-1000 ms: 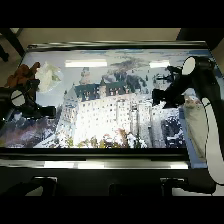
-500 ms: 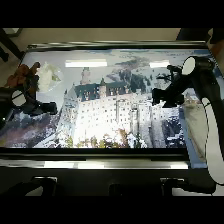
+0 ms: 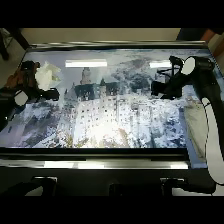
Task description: Fold the shirts.
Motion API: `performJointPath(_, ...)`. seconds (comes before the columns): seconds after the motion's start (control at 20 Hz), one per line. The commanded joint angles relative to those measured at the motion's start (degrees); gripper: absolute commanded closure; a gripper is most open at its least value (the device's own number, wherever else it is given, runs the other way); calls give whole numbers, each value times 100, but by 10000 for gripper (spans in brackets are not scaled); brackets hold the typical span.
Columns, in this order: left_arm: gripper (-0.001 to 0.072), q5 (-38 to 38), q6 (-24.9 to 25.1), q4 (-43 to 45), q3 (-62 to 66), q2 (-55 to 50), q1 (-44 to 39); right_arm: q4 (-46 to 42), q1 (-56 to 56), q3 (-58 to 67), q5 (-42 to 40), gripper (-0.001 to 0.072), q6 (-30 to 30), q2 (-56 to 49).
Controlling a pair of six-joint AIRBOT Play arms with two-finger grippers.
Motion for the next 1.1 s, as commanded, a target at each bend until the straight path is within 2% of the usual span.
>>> performJointPath(0.0,-13,774,2,120,164,-116,170,0,4,0,-385,164,2,-2)
performJointPath(0.15,-13,352,0,116,1379,-612,1040,11,9,0,-66,164,2,-4)
performJointPath(0.25,-13,-549,0,111,2647,-1364,1888,11,9,-2,170,165,2,-7)
performJointPath(0.35,-13,-1849,2,120,3851,-2243,2693,26,9,-2,278,165,4,-7)
performJointPath(0.45,-13,-2658,-2,116,4430,-2892,3298,90,9,-2,323,167,46,-7)
performJointPath(0.6,-13,-2736,2,-173,4446,-3438,3698,323,9,-2,310,167,46,-7)
performJointPath(0.85,-13,-2717,262,-258,4446,-4105,3646,455,9,-2,380,167,50,-7)
performJointPath(1.05,-13,-2656,717,-507,4444,-4444,3657,455,9,-2,420,167,50,-7)
